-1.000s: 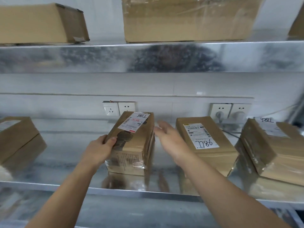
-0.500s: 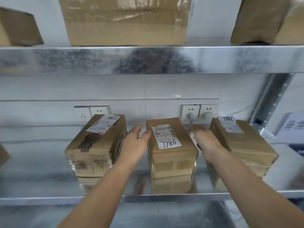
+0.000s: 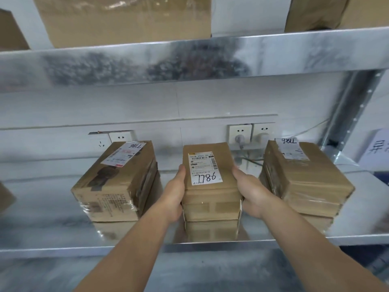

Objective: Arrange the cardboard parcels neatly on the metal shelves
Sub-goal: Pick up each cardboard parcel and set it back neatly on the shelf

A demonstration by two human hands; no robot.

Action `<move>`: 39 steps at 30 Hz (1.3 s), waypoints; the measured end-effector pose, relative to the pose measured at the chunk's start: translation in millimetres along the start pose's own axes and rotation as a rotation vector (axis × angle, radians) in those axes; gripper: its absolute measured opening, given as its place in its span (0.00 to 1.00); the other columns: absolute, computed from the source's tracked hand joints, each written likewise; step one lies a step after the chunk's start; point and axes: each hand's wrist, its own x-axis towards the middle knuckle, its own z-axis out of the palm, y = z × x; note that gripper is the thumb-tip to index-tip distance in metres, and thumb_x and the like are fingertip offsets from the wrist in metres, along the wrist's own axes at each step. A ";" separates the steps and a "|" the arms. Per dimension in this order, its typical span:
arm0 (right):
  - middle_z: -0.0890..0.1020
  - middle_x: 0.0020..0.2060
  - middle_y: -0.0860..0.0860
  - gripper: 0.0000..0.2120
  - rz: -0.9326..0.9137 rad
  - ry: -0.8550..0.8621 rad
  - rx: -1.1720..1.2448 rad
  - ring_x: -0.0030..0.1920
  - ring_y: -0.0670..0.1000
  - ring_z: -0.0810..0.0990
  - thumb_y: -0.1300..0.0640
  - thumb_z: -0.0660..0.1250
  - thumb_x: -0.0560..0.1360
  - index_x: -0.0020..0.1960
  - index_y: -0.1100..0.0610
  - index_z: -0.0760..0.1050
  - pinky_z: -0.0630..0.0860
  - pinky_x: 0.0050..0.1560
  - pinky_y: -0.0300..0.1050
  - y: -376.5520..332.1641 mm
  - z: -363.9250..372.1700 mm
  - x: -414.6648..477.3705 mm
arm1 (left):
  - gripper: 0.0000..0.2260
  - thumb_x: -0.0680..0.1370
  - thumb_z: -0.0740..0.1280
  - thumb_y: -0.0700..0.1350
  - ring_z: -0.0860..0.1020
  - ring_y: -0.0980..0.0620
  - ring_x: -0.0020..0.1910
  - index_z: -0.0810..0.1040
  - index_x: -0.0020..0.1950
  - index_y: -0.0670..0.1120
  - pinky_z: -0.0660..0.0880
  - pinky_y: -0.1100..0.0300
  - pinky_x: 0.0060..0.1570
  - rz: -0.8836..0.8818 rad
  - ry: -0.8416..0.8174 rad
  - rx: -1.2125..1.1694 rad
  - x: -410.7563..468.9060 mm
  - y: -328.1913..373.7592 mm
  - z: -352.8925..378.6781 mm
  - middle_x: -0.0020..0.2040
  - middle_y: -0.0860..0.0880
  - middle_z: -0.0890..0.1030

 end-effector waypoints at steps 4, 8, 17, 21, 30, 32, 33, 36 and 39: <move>0.73 0.74 0.44 0.52 0.011 -0.039 0.016 0.74 0.53 0.72 0.21 0.62 0.56 0.77 0.40 0.67 0.63 0.77 0.65 -7.2 -2.3 -6.6 | 0.22 0.85 0.53 0.61 0.87 0.53 0.43 0.83 0.55 0.51 0.79 0.58 0.38 0.049 -0.035 -0.002 -3.8 7.6 -0.3 0.45 0.51 0.88; 0.74 0.73 0.42 0.41 -0.045 -0.057 0.050 0.74 0.52 0.72 0.23 0.62 0.67 0.77 0.38 0.67 0.63 0.77 0.65 -22.9 4.0 -43.6 | 0.20 0.86 0.52 0.59 0.86 0.57 0.46 0.81 0.63 0.53 0.77 0.60 0.41 0.146 -0.090 0.035 -7.9 13.3 -8.0 0.50 0.53 0.88; 0.83 0.62 0.46 0.18 -0.257 -0.053 0.241 0.57 0.47 0.84 0.47 0.53 0.87 0.70 0.51 0.73 0.78 0.65 0.57 -45.5 21.6 -86.8 | 0.10 0.86 0.57 0.53 0.79 0.54 0.41 0.76 0.53 0.53 0.73 0.54 0.46 0.354 -0.064 -0.081 -20.7 26.3 -32.8 0.40 0.53 0.84; 0.87 0.42 0.42 0.15 -0.318 -0.048 0.241 0.39 0.40 0.84 0.49 0.51 0.88 0.58 0.52 0.76 0.78 0.49 0.49 -46.9 27.0 -85.8 | 0.07 0.86 0.58 0.50 0.80 0.54 0.43 0.74 0.56 0.50 0.74 0.56 0.44 0.380 -0.054 -0.106 -26.7 22.7 -36.4 0.42 0.52 0.84; 0.86 0.42 0.46 0.16 -0.281 0.002 0.294 0.47 0.44 0.84 0.49 0.53 0.88 0.52 0.55 0.76 0.81 0.43 0.45 -50.2 32.6 -87.3 | 0.09 0.86 0.60 0.49 0.83 0.51 0.56 0.77 0.63 0.57 0.78 0.52 0.58 0.364 -0.067 -0.116 -28.0 21.1 -38.4 0.52 0.52 0.87; 0.86 0.48 0.47 0.17 -0.269 0.009 0.310 0.55 0.47 0.82 0.47 0.54 0.87 0.57 0.55 0.78 0.80 0.53 0.50 -52.0 34.2 -89.1 | 0.13 0.85 0.60 0.46 0.82 0.51 0.56 0.78 0.66 0.56 0.77 0.54 0.56 0.372 -0.070 -0.115 -28.3 21.2 -39.4 0.54 0.51 0.87; 0.86 0.52 0.47 0.17 -0.262 0.017 0.314 0.58 0.49 0.82 0.47 0.54 0.87 0.61 0.54 0.78 0.79 0.58 0.52 -53.2 35.7 -90.6 | 0.14 0.84 0.60 0.43 0.82 0.52 0.53 0.78 0.66 0.55 0.76 0.55 0.54 0.376 -0.067 -0.112 -27.9 21.1 -40.2 0.53 0.51 0.86; 0.84 0.61 0.48 0.18 -0.249 0.035 0.303 0.64 0.51 0.80 0.45 0.55 0.87 0.70 0.51 0.76 0.77 0.66 0.56 -57.3 39.3 -93.1 | 0.17 0.82 0.58 0.39 0.81 0.51 0.54 0.81 0.61 0.57 0.75 0.52 0.58 0.379 -0.038 -0.068 -25.6 20.9 -44.5 0.52 0.50 0.86; 0.87 0.53 0.48 0.17 -0.256 0.042 0.268 0.54 0.48 0.83 0.46 0.58 0.86 0.65 0.52 0.80 0.79 0.56 0.49 -59.8 41.3 -97.2 | 0.10 0.84 0.59 0.43 0.81 0.48 0.55 0.80 0.56 0.54 0.75 0.51 0.56 0.386 -0.033 -0.072 -24.9 22.5 -45.9 0.48 0.50 0.86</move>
